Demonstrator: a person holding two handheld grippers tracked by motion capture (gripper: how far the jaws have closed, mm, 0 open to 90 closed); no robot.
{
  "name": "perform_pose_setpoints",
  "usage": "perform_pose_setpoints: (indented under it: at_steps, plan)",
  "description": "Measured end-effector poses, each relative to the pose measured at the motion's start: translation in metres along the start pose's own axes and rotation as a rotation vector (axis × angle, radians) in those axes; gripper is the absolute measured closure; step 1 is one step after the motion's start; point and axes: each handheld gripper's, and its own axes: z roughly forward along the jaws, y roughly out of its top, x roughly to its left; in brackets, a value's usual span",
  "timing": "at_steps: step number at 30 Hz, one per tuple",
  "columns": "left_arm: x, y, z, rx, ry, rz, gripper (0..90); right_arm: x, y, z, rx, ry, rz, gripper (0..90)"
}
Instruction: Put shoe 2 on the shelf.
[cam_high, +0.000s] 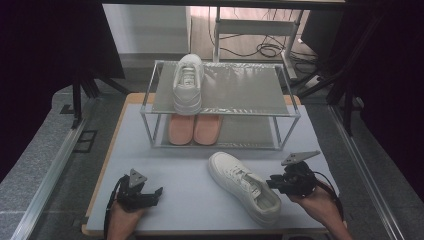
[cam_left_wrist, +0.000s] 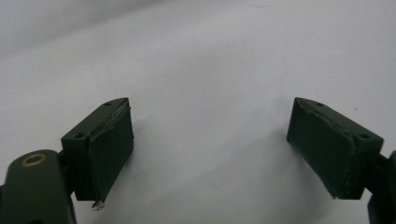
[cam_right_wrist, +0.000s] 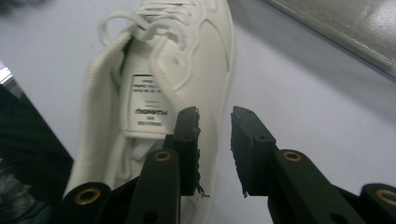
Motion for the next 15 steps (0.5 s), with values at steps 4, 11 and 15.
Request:
perform_pose_setpoints:
  at_steps: [4,11,15]
  plan:
    - [0.000,0.000,0.000,0.000,0.000,0.000,14.7,0.005,0.000,0.000,0.014,0.013,-0.009,68.9]
    - [0.000,0.000,0.000,-0.001,0.002,0.002,14.7,0.007,0.000,0.011,0.042,0.016,-0.038,64.5]
    - [0.000,0.000,0.000,-0.004,0.002,-0.002,14.7,0.008,0.001,0.019,0.051,0.020,-0.048,62.6]
